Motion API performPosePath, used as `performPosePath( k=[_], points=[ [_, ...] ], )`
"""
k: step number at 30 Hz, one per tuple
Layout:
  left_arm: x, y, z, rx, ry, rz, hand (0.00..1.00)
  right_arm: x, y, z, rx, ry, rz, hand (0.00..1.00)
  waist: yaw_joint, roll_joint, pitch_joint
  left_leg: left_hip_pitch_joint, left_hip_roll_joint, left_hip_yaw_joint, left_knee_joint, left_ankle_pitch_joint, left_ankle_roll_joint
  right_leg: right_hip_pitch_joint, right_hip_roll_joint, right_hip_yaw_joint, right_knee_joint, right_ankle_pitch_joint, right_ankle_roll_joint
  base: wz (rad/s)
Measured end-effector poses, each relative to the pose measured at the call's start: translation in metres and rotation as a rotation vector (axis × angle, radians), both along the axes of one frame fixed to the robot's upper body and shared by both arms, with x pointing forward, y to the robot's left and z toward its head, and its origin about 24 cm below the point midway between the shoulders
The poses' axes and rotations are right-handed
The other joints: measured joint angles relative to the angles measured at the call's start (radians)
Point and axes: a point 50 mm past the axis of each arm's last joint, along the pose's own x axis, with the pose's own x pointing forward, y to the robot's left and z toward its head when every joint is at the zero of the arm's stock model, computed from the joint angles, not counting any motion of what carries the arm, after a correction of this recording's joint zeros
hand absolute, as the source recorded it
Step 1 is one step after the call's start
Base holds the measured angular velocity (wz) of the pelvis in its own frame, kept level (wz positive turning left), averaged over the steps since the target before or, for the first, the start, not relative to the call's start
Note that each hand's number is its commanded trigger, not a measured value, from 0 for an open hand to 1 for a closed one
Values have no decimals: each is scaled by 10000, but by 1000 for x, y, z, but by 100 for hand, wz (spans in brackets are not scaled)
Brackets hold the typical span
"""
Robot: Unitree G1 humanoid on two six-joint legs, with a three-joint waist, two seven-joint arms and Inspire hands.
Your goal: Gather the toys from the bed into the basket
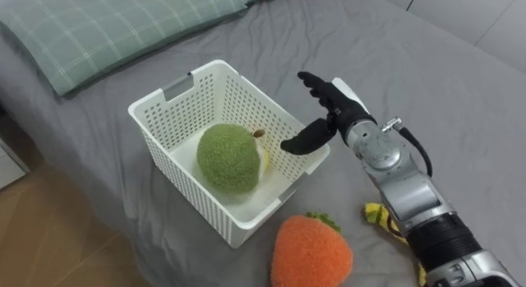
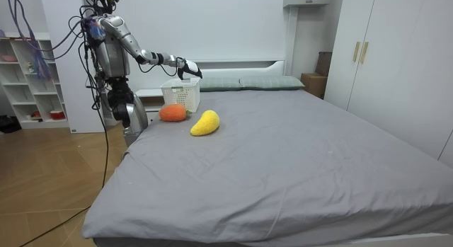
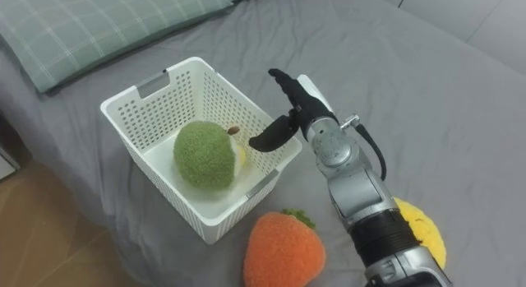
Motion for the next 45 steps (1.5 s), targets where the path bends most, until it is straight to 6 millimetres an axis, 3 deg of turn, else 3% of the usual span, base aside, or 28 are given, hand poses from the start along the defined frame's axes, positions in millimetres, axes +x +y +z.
performPosePath(
  k=[10, 18, 23, 28, 31, 37, 45],
  points=[
    [-1, 0, 0, 2, 17, 10, 0, 0, 0, 1, 308, -147, -174, 0, -22, 37, 7, 9, -1, 0, 18, 1, 1, 1, 5, 17, -1, 1, 1, 0],
    [-12, 1, -1, 1, 271, 74, 0, 1, -9, 4, 358, -461, -457, 0, -311, 166, -59, 93, 12, 123, 13, 22, 24, 27, -7, 76, 7, 1, 2, -4],
    [-21, 2, -2, 213, 403, 190, 0, -4, -22, -2, 396, -674, -997, 0, -584, 151, -83, 263, 99, 447, -30, 1, 40, 44, 26, 472, 11, 44, 66, -18],
    [-25, 2, -2, 245, 489, 217, 0, -12, -45, -17, 827, -162, -2018, 0, -1063, 252, -82, 497, 177, 778, -118, -18, 56, 85, 65, 940, 22, 89, 106, -20],
    [-26, 1, -3, 227, 501, 243, 0, -12, -59, -17, 831, -188, -2605, 0, -1322, 343, -148, 599, 248, 1034, -190, -40, 52, 82, 104, 1208, 25, 150, 100, -30],
    [-13, -1, -2, 142, 105, 179, 0, -14, -68, -16, 886, -328, -2914, 0, -1916, 464, -234, 894, 356, 1506, -382, -54, 27, 92, 183, 1676, 29, 178, 62, -22],
    [4, -7, 1, -47, -748, -268, 0, -15, -77, -19, 840, -276, -3190, 0, -2561, 519, -222, 1133, 382, 1741, -518, -68, 17, 99, 206, 1828, 14, 184, 58, -10]
  ],
)
